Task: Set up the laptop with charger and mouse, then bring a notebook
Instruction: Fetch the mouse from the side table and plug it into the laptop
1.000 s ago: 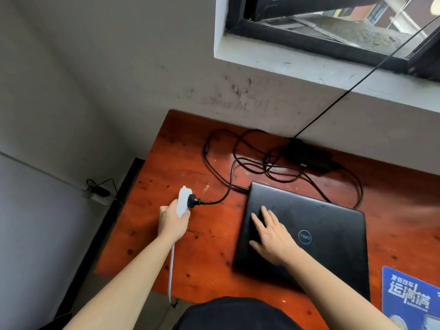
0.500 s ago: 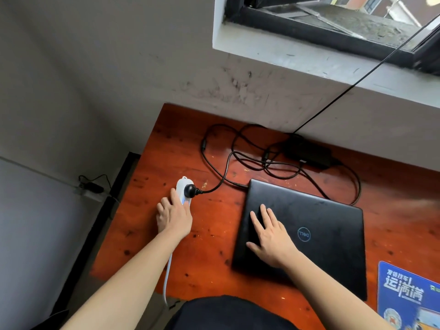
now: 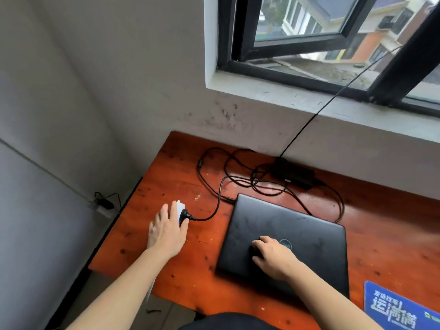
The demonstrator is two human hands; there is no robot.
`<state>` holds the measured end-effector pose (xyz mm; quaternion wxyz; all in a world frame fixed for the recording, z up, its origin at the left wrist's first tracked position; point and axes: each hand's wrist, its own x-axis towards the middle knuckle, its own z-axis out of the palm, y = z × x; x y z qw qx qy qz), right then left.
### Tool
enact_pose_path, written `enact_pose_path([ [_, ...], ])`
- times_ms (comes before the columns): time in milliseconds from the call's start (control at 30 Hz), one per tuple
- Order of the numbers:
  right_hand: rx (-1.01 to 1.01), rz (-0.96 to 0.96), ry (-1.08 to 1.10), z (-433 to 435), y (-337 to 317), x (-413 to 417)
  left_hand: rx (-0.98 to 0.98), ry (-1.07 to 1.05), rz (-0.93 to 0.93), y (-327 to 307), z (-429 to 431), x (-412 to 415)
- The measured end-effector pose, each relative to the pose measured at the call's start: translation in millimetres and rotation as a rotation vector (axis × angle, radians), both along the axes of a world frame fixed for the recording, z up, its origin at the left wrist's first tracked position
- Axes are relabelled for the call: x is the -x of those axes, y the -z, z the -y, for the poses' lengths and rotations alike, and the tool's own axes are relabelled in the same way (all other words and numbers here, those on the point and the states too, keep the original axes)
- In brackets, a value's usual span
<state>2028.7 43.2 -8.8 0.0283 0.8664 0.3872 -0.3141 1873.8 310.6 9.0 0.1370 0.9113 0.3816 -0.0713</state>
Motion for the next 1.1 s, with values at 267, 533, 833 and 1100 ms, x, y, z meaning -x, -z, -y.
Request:
enact_pose_path([
  [267,-0.283,0.130,-0.033,32.8,-26.9,-16.1,-0.153,-0.228,0.162,-68.5,87.4,44.2],
  [533,-0.808,0.008,-0.221,-42.0,-65.5,112.0,-0.369,-0.543,0.098,-134.3,170.6,205.6],
  [833,-1.023,-0.154,-0.817,-106.0,-176.5,370.3,-0.708,-1.068,0.122,-232.6,241.3,460.6],
  [1100,-1.061,-0.317,-1.261,-107.9,-216.0,664.7,-0.769,-1.396,0.037,-231.6,345.4,692.7],
])
